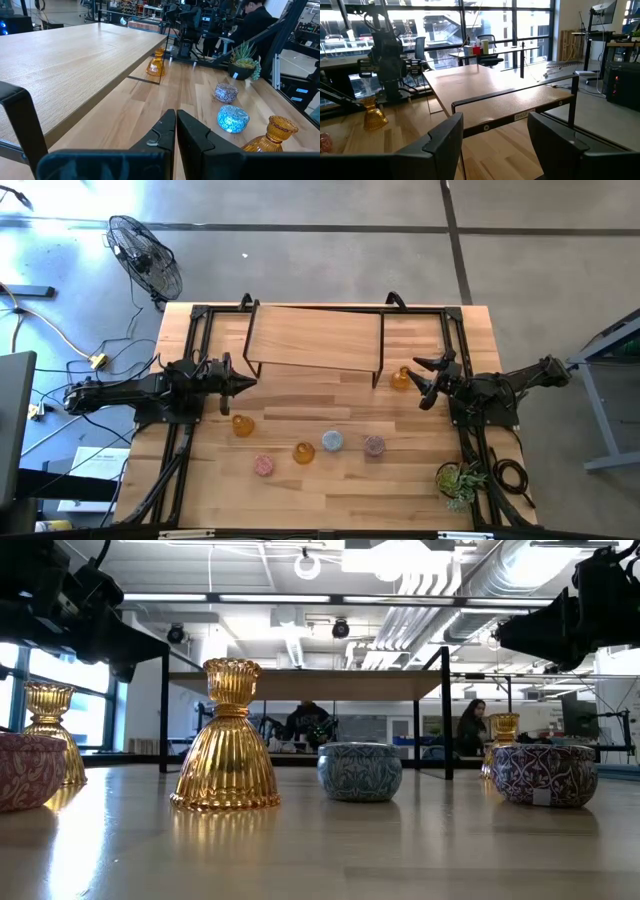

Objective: Pick & Place candle stick holders

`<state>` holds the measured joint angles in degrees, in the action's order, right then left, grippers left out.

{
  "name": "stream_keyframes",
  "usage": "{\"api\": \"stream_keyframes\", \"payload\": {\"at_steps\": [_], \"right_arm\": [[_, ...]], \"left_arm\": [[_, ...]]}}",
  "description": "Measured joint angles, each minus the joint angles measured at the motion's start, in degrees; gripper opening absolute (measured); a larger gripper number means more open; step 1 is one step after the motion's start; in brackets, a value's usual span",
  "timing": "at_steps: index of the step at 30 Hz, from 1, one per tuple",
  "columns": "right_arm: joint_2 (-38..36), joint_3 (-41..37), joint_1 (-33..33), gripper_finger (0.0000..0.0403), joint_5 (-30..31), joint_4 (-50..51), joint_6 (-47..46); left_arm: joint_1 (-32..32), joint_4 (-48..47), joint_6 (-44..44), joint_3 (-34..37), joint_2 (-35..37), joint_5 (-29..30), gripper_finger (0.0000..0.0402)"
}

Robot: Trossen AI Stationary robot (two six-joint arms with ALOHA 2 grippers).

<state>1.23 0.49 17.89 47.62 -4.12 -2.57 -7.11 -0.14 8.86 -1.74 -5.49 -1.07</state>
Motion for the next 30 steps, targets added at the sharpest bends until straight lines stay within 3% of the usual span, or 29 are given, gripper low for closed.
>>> {"api": "stream_keyframes", "payload": {"at_steps": [22,26,30], "right_arm": [[0.01,-0.02,-0.04,0.0216,0.98,-1.90,0.00],[-0.01,-0.02,-0.02,0.0216,0.12,-3.70,-4.46],[0.01,-0.02,-0.07,0.0216,0.89,-5.32,-2.00]], "left_arm": [[0.00,0.02,0.87,0.00,-0.01,-0.01,0.0014],[0.01,0.14,0.51,0.00,-0.01,0.03,0.0014],[0.02,0.30,0.44,0.00,-0.01,3.42,0.0014]]}}
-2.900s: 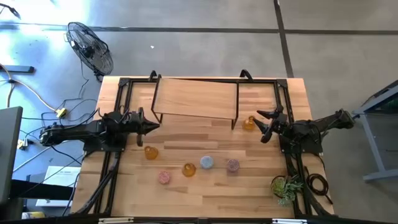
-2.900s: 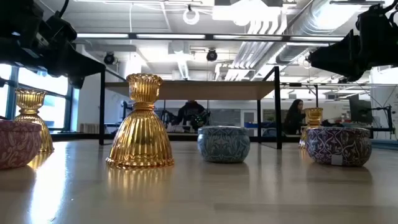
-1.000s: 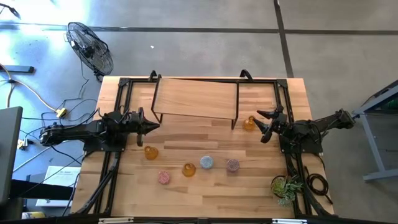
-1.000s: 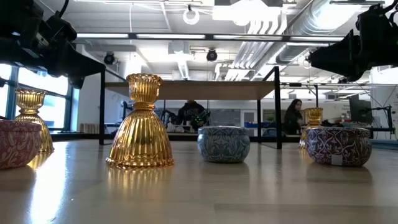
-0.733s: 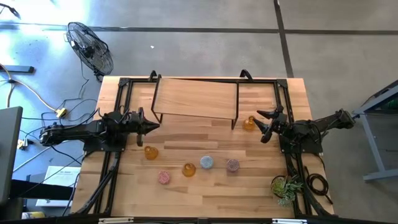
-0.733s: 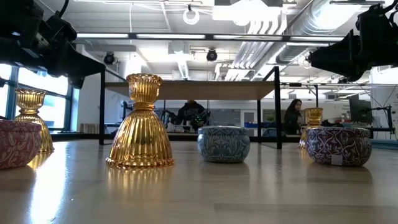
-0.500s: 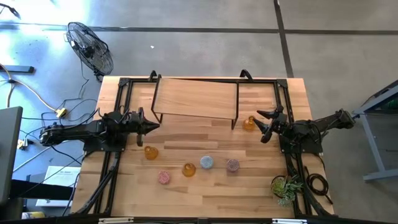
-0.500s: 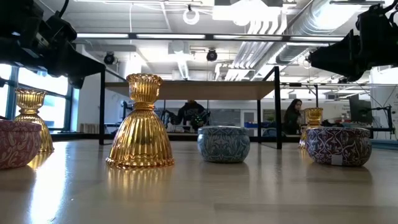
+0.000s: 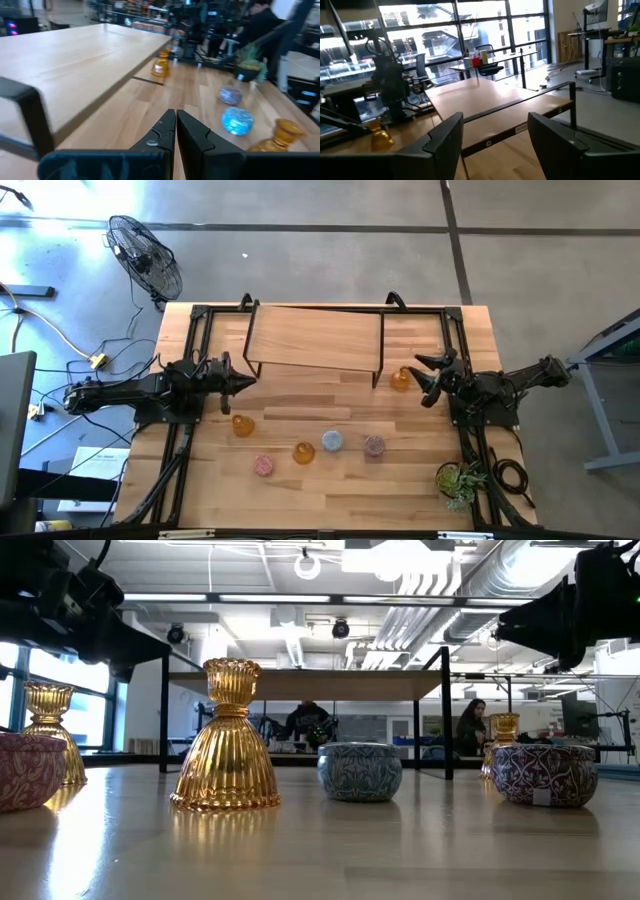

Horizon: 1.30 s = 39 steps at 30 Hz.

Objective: Pick & Place candle stick holders
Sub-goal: Put the top right yellow candle holder on the shelf

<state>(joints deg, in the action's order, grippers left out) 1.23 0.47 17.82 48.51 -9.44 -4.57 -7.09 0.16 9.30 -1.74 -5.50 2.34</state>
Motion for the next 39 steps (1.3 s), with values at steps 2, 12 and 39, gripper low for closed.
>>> {"api": "stream_keyframes", "payload": {"at_steps": [2,12,39], "right_arm": [[0.00,0.00,0.00,0.0216,0.21,-1.05,-0.16],[0.00,0.00,0.00,0.0216,5.10,-2.65,0.62],[0.00,0.00,0.00,0.0216,8.85,-2.49,0.54]], "left_arm": [[-0.02,0.09,0.00,0.00,0.02,0.64,0.0014],[-0.02,-0.18,-1.06,0.00,0.01,-1.46,0.0014],[0.00,4.46,-1.38,-0.09,0.02,3.39,0.0198]]}}
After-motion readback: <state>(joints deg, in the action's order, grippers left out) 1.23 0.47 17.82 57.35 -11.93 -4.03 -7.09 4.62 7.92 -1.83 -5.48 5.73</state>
